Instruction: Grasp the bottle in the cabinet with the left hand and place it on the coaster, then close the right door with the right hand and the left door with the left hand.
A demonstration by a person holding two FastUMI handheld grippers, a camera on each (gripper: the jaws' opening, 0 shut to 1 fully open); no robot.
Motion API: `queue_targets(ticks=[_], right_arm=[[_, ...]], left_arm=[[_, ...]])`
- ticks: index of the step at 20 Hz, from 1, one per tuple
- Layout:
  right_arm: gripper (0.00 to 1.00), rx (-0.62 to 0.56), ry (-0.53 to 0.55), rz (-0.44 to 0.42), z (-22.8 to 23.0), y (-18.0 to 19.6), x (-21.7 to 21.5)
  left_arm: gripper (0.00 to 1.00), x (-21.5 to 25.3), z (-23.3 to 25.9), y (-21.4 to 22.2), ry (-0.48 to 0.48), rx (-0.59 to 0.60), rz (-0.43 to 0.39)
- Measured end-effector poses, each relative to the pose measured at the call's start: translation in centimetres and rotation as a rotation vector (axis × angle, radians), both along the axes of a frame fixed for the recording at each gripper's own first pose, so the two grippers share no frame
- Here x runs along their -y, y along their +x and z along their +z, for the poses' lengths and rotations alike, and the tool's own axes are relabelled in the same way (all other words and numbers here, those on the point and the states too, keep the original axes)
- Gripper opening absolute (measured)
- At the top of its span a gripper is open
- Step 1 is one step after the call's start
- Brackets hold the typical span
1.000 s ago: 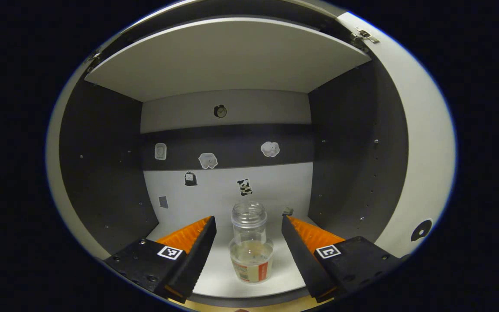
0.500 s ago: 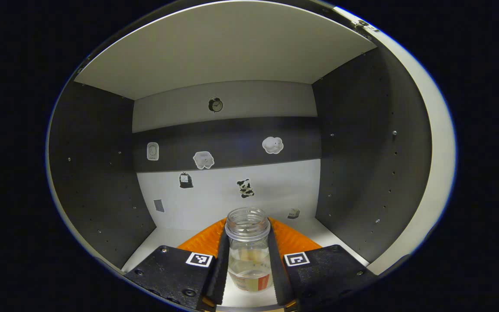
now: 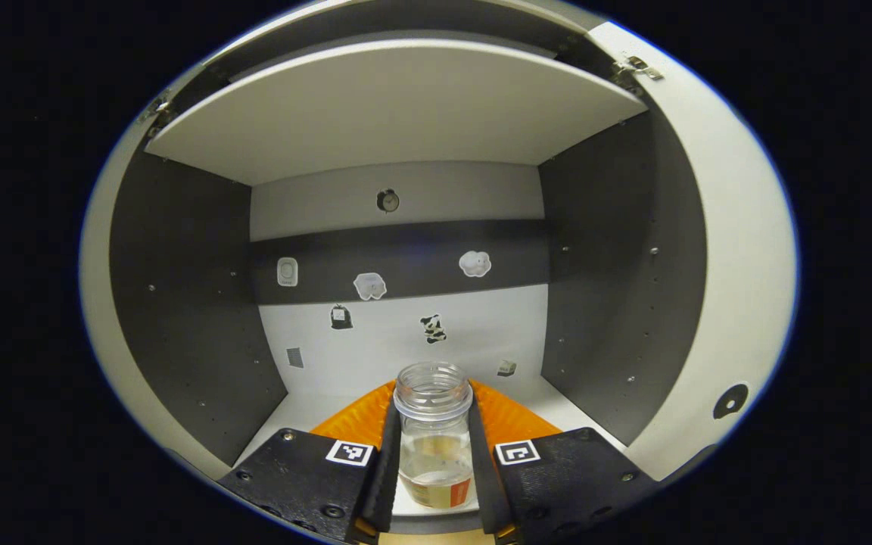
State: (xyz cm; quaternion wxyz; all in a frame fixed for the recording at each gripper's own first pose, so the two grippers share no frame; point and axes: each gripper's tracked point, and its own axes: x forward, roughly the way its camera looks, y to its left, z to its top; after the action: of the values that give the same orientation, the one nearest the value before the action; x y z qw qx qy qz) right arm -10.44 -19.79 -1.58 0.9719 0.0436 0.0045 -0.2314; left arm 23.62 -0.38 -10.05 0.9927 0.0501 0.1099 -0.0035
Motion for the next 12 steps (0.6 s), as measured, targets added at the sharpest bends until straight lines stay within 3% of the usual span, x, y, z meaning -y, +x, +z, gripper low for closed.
queue_targets(ticks=[1, 3, 4, 11, 12], right_arm=[[0.93, -0.001, 0.005, 0.004, 0.0, -0.2, 0.2], [0.93, -0.001, 0.012, 0.018, -0.2, -0.5, 0.5], [0.98, -0.002, 0.009, 0.026, -0.3, -0.6, 0.6], [0.98, 0.001, -0.007, 0.116, 0.1, -1.0, 1.9], [0.98, -0.003, -0.016, 0.129, -0.1, -1.0, 2.1]], left_arm=[[0.43, 0.4, 0.4, -1.0, -0.002, 0.005, -0.012], [0.45, 1.2, 0.9, -3.2, -0.013, 0.011, -0.031], [0.45, 1.6, 1.1, -4.4, -0.018, 0.011, -0.038], [0.42, 4.4, 0.7, -11.4, -0.037, 0.013, -0.061], [0.47, 4.8, 0.3, -12.3, -0.037, 0.009, -0.062]])
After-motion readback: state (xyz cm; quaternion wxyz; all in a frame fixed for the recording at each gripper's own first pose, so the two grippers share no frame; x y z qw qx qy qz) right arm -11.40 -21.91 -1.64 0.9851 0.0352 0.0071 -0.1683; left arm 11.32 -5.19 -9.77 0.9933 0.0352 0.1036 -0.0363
